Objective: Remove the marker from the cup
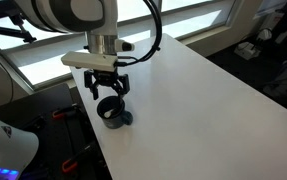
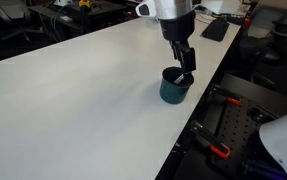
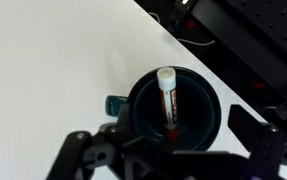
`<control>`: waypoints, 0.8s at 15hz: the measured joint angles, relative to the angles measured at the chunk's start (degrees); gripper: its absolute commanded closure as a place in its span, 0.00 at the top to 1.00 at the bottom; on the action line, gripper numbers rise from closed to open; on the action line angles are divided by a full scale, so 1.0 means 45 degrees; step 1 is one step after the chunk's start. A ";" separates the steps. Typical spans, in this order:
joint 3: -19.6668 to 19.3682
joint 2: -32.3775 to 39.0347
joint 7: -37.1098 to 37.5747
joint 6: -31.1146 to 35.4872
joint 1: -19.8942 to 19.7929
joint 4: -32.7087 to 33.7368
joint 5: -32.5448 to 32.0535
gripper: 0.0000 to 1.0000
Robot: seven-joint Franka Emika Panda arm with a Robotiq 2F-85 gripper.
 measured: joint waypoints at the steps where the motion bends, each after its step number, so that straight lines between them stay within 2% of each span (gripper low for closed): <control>1: 0.0000 -0.0284 0.0000 -0.0064 0.0000 -0.0059 0.0000 1.00; 4: 0.0000 -0.0861 0.0000 -0.0226 0.0000 -0.0200 0.0000 1.00; 12: 0.0000 -0.0914 0.0000 -0.0233 0.0000 -0.0258 0.0000 1.00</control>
